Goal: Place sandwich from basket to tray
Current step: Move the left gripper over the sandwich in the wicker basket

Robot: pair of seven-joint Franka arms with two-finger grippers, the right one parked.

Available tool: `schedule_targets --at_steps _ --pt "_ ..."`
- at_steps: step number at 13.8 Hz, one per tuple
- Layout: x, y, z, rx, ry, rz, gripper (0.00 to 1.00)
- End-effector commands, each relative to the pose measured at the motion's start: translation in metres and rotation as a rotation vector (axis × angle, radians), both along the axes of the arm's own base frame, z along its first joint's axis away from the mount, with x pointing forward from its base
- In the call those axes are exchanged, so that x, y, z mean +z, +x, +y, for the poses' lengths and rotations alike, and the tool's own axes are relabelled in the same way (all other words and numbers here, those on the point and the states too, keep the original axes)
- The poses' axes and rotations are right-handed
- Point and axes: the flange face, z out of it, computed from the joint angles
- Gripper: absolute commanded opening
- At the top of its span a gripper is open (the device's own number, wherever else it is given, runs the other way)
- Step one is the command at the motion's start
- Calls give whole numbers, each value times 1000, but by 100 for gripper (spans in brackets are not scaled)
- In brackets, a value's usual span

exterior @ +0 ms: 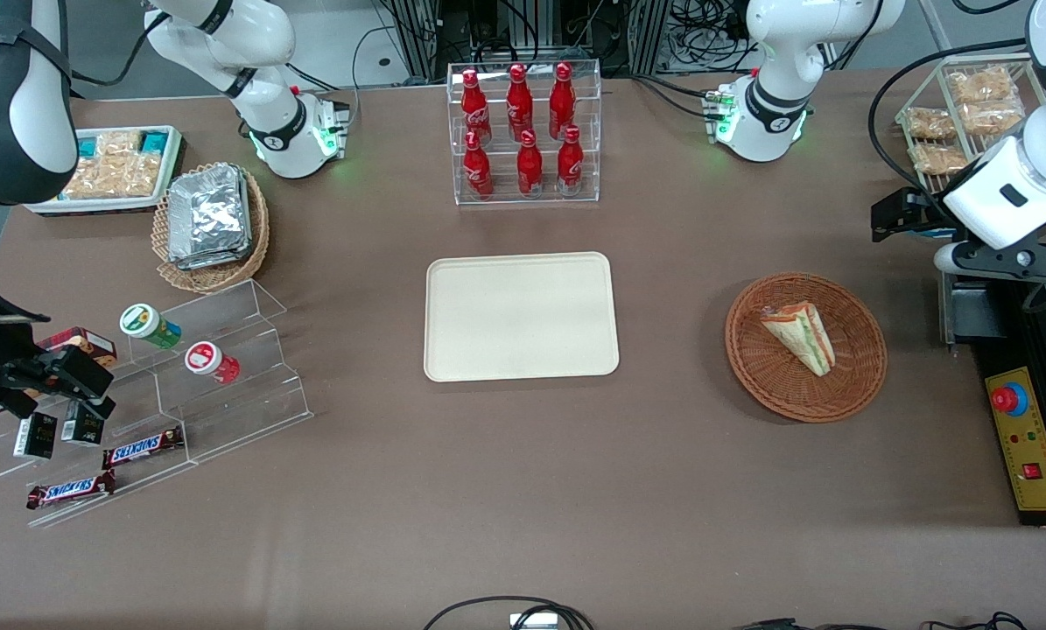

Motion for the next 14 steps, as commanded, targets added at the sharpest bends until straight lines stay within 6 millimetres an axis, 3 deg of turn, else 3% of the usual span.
schedule_targets --at_steps 1,4,6,10,14 --pt "5 -1 1 -10 6 7 100" --pt "3 1 7 2 45 0 100" --pt "-9 6 8 46 61 14 100" --pt "-68 -3 13 69 77 4 100" --pt "-152 -10 15 220 91 -55 100"
